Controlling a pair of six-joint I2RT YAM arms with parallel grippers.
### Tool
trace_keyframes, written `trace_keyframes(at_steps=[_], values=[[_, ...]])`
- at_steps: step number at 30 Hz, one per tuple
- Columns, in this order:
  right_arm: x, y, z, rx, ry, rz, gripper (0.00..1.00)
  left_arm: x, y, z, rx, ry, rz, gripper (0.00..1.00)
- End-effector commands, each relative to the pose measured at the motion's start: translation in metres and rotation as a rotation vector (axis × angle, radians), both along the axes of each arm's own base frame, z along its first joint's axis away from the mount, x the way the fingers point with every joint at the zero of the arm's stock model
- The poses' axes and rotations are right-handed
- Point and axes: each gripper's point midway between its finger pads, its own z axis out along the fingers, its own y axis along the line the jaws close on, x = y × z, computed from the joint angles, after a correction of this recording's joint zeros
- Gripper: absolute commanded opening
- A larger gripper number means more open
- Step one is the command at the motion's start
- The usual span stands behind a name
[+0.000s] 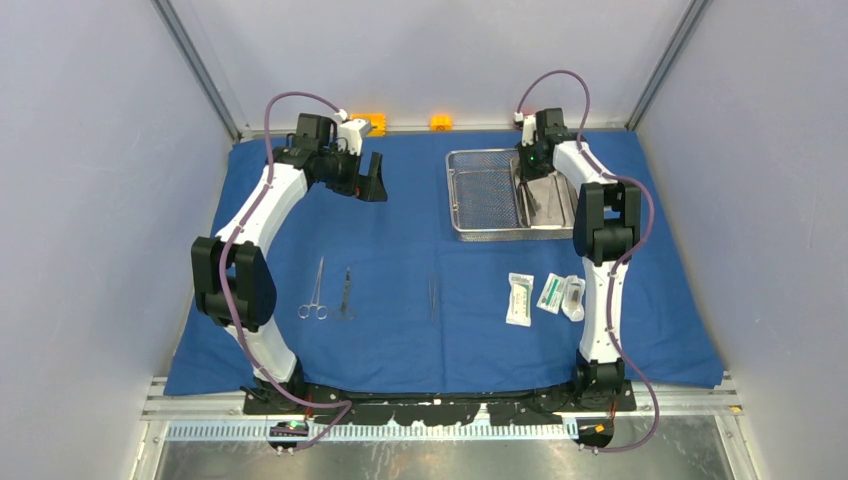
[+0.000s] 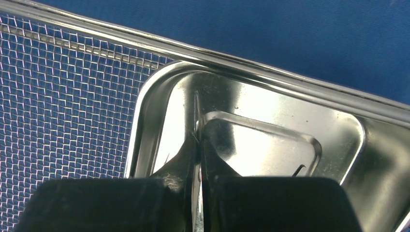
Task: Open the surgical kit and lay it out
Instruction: Adjust the medical item in the container.
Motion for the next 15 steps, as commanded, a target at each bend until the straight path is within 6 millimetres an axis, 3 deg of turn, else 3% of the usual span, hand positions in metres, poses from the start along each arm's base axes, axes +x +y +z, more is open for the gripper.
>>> trace_keyframes(at_steps=[1, 4, 15], values=[[0.005, -0.009, 0.032, -0.037, -0.061, -0.021, 0.06, 0.000, -0.004, 0.026, -0.020, -0.058, -0.024, 0.96], [0.006, -0.014, 0.040, -0.035, -0.075, -0.038, 0.01, -0.001, -0.004, 0.026, -0.022, -0.059, -0.028, 0.96], [0.002, -0.029, 0.083, -0.018, -0.144, -0.091, 0.00, 0.003, -0.011, 0.031, -0.046, -0.072, -0.034, 0.96]])
